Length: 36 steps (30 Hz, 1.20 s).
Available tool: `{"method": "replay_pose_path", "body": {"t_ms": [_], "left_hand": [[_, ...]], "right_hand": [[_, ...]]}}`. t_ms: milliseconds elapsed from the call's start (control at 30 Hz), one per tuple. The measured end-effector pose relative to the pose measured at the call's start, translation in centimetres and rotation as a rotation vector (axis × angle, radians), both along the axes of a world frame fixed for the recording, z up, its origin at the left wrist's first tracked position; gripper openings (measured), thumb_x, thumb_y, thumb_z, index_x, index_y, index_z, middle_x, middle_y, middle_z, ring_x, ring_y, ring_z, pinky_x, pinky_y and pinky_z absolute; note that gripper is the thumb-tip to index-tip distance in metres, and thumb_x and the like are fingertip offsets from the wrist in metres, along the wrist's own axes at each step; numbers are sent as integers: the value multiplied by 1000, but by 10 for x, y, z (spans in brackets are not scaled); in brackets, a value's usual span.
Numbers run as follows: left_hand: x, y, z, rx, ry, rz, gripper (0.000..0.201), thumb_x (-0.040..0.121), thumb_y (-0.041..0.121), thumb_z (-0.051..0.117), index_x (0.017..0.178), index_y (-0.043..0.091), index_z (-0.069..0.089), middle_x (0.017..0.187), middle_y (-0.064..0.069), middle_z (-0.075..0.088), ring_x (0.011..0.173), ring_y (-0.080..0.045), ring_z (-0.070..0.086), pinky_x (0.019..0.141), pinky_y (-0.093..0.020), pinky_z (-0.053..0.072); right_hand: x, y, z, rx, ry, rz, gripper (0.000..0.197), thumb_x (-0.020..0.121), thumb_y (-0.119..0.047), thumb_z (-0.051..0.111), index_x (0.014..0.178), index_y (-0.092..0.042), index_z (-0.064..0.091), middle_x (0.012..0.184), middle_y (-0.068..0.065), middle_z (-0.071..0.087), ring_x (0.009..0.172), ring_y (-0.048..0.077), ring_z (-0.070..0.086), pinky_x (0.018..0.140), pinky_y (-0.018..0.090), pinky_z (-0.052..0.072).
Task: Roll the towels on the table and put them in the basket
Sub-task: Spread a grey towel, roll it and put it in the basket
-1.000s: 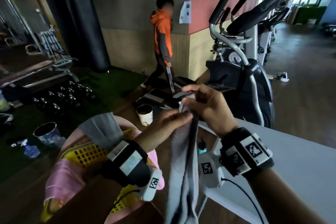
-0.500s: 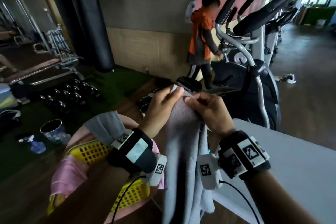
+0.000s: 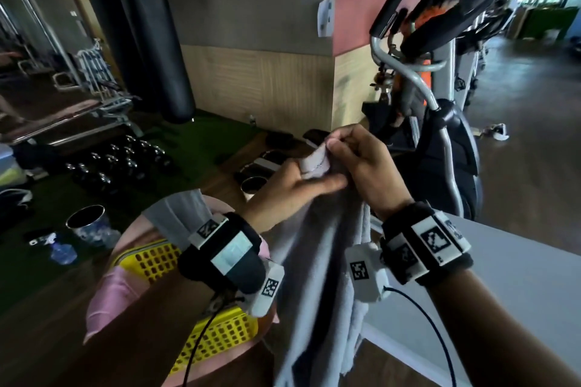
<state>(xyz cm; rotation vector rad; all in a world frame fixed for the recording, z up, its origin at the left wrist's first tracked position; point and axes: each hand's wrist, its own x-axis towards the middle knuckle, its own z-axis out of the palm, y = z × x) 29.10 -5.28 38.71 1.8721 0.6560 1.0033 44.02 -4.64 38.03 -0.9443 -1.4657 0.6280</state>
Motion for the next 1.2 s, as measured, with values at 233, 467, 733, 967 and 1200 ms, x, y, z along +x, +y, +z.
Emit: {"method": "replay_pose_path", "body": {"t_ms": [233,467,733,967,1200], "left_hand": [[-18,40,14,-179,-280,461,25,86,48,63,82,25,73,87,10,74,91,-4,68,90,-31,50],[-9,20,8,103,40,33,34,96,17,56,79,-12,52,74,-12,50,76,-13,48,72,-29,40],[-10,29,7,-93,-73,45,21,92,32,61,79,17,62,79,5,61,82,-6,58,84,-31,48],[-15,47,22,-274,-317,298,9,90,19,63,82,15,61,76,2,66,73,-12,65,68,-29,50],[4,24,-1,-159,1,-194,13,87,-5,61,93,7,66,87,2,64,88,-7,61,82,-20,49]], "right_hand": [[0,-11,-36,-63,-47,-100,22,93,-18,60,74,-9,62,68,-9,58,66,1,49,66,18,40],[-2,-8,2,91,78,-48,7,94,-6,56,96,0,60,83,-4,61,77,-1,56,75,14,44],[3,-10,-22,61,-23,-105,17,93,-15,59,83,-9,71,78,-11,67,75,-1,56,73,19,44],[4,-8,-18,-8,-58,-86,37,93,-19,60,58,-21,51,55,-14,45,56,-1,39,56,22,35],[9,-4,-9,28,92,-67,10,89,-9,63,81,-7,67,72,-7,69,70,0,60,70,15,46]]}}
